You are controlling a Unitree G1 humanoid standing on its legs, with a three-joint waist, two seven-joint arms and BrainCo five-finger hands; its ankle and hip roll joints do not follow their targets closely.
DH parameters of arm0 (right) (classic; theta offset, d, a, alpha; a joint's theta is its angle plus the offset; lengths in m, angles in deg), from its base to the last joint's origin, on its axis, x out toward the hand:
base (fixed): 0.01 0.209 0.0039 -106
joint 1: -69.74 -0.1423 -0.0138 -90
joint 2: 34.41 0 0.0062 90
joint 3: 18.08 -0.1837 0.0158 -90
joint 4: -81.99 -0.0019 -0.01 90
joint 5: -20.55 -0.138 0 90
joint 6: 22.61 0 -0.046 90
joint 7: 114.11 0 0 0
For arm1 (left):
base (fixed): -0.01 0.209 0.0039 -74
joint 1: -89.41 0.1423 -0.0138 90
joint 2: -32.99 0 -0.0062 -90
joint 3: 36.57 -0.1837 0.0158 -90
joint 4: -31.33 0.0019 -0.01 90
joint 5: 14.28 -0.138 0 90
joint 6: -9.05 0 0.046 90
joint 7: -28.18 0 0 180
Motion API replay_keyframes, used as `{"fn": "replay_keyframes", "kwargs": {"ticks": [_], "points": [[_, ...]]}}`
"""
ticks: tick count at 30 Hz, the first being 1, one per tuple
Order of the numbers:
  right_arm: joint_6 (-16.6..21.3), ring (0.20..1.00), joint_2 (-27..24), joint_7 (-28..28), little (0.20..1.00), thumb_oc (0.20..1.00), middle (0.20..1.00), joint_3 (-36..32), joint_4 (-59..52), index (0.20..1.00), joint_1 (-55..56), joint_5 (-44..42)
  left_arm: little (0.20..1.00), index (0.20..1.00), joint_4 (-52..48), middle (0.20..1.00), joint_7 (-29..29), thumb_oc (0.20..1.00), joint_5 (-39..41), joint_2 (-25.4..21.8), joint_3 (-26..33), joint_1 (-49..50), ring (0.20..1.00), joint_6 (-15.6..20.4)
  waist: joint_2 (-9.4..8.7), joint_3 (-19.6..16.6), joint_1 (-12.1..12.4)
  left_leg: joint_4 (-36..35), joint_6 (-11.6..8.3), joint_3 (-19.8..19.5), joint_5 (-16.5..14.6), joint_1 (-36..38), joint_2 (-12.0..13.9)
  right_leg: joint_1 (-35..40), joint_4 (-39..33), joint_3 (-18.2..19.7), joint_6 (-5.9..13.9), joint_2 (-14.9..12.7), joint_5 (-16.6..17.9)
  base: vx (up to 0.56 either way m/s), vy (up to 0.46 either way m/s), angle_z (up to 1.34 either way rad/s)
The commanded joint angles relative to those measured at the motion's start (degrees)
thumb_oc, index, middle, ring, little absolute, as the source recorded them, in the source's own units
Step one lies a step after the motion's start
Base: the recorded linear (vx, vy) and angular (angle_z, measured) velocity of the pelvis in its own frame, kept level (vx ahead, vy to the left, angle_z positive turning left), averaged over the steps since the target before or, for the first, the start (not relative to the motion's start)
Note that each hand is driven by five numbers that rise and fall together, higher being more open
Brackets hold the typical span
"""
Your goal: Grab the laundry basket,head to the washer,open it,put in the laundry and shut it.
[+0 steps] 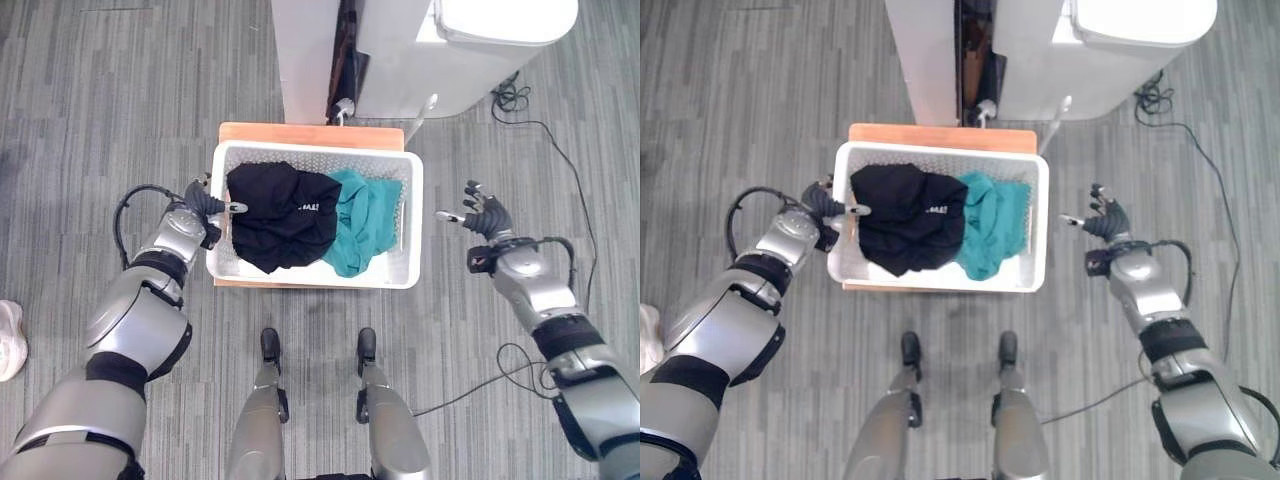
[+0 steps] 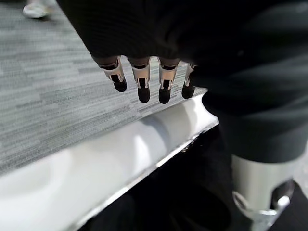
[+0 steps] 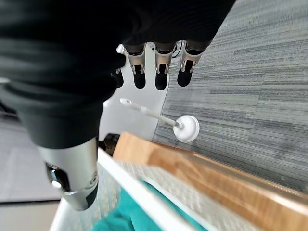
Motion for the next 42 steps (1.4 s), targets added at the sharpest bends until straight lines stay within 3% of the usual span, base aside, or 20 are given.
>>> {"fn": "replay_keyframes", "kwargs": {"ticks": [1,4,6,10,19,20,21,23,24,25,27,33,42], "points": [[1.07,1.0,2.54,0.07,1.0,1.0,1.0,1.05,4.51,1.0,-5.12,1.74,1.0,1.0,5.23,1.0,-1.13,1.0,-0.25,0.14,2.47,-4.71,1.0,0.99,-0.97,-0.07,2.0,4.82,0.29,-1.73,-2.26,-6.09,2.14,-4.05,5.13,-2.25,1.74,-3.81,-1.6,0.0,0.0,0.0],[-0.63,1.0,8.08,0.42,1.0,1.0,1.0,6.35,16.27,1.0,-14.31,2.96,1.0,1.0,5.96,1.0,-0.69,1.0,1.37,1.32,1.8,-5.84,1.0,0.36,-1.21,0.9,2.37,4.8,0.28,-1.61,-1.81,-7.07,2.15,-4.88,4.9,-2.63,1.6,-3.69,-1.01,-0.02,0.013,-0.02],[-0.55,1.0,8.15,0.46,1.0,1.0,1.0,6.44,16.47,1.0,-14.51,2.92,1.0,1.0,5.97,1.0,-0.68,1.0,1.37,1.25,1.83,-5.88,1.0,0.36,-1.23,0.94,2.31,4.81,0.28,-1.61,-1.81,-7.1,2.15,-4.9,4.9,-2.62,1.59,-3.69,-1.0,-0.01,0.007,-0.02],[-3.51,1.0,14.74,2.29,1.0,1.0,1.0,10.43,35.38,1.0,-23.2,3.09,1.0,1.0,7.59,1.0,-0.29,1.0,2.57,2.62,-0.12,-8.23,1.0,-0.63,-1.94,1.98,3.14,5.01,0.14,-1.89,-1.36,-8.49,2.25,-5.62,4.84,-3.27,1.51,-3.58,-0.58,0.0,0.0,0.0],[-6.31,1.0,16.39,4.56,1.0,1.0,1.0,12.95,49.61,1.0,-27.23,8.93,1.0,1.0,6.14,1.0,-0.3,1.0,2.39,4.94,-1.67,-10.52,1.0,-0.68,-1.53,3.41,4.73,5.29,-0.08,-2.93,-1.14,-10.51,1.67,-5.82,4.79,-4.98,1.57,-3.81,-0.48,0.0,-0.011,0.07],[-6.64,1.0,16.36,5.02,1.0,1.0,1.0,13.05,50.99,1.0,-27.37,9.93,0.799,0.799,6.01,0.799,-0.16,0.799,2.06,5.4,-2.02,-10.69,0.799,-0.67,-1.41,3.52,4.89,5.4,-0.13,-3.06,-1.11,-10.82,1.62,-5.83,4.75,-5.14,1.56,-3.86,-0.48,0.01,-0.011,0.1],[-6.82,1.0,16.35,5.23,1.0,1.0,1.0,12.85,51.91,1.0,-27.12,10.31,0.507,0.507,5.9,0.507,-0.08,0.507,1.81,5.77,-2.24,-10.69,0.507,-0.67,-1.4,3.57,5.05,5.4,-0.12,-3.21,-1.11,-11.01,1.51,-5.85,4.72,-5.27,1.54,-3.84,-0.52,0.02,-0.016,0.15],[-6.97,1.0,16.49,5.77,1.0,1.0,1.0,12.83,53.0,1.0,-26.64,10.78,0.2,0.2,5.2,0.2,0.11,0.2,1.14,6.31,-2.52,-10.59,0.2,-0.47,-1.43,3.78,5.29,5.54,-0.13,-3.61,-1.12,-11.45,1.45,-5.9,4.73,-5.6,1.5,-3.83,-0.52,0.03,-0.029,0.2],[-6.73,0.677,16.11,6.09,0.677,0.677,0.677,12.55,53.63,0.677,-26.14,10.57,0.2,0.2,4.75,0.2,0.89,0.2,-1.72,6.46,-4.05,-10.23,0.2,-0.38,-1.4,3.91,5.43,5.74,-0.1,-3.84,-1.13,-12.01,1.45,-6.1,4.79,-5.77,1.52,-3.8,-0.52,0.02,-0.026,0.15],[-6.73,0.589,16.11,6.1,0.589,0.589,0.589,12.54,53.64,0.589,-26.14,10.57,0.2,0.2,4.75,0.2,0.89,0.2,-1.72,6.46,-4.05,-10.23,0.2,-0.38,-1.4,3.9,5.43,5.76,-0.1,-3.85,-1.14,-12.04,1.45,-6.11,4.8,-5.77,1.52,-3.8,-0.52,0.02,-0.01,0.09],[-5.74,0.2,15.5,6.02,0.2,0.2,0.2,11.56,53.3,0.2,-25.53,7.96,0.2,0.2,3.3,0.2,0.71,0.2,-8.35,5.31,-7.88,-9.77,0.2,0.45,-1.47,4.17,5.6,6.11,-0.04,-4.26,-1.39,-12.59,1.51,-6.36,4.68,-5.85,1.56,-3.64,-0.5,0.03,-0.01,0.09],[-3.38,0.2,14.71,5.66,0.2,0.2,0.2,12.32,49.12,0.2,-24.52,4.64,0.2,0.2,2.01,0.2,0.14,0.2,-12.82,1.88,-9.86,-7.65,0.2,1.09,-1.94,4.27,5.37,6.04,-0.06,-4.21,-1.47,-12.86,1.87,-6.93,4.62,-5.48,1.54,-3.34,-0.6,0.01,-0.003,0.01],[-1.34,0.2,14.07,3.48,0.2,0.2,0.2,13.63,39.4,0.2,-24.95,0.91,0.2,0.2,1.78,0.2,-0.76,0.2,-12.56,-0.39,-9.69,-5.94,0.2,0.75,-2.87,4.24,4.07,8.21,0.0,-3.71,-2.75,-13.11,2.48,-7.52,5.01,-4.01,1.41,-2.83,-0.78,-0.01,0.007,-0.04]]}}
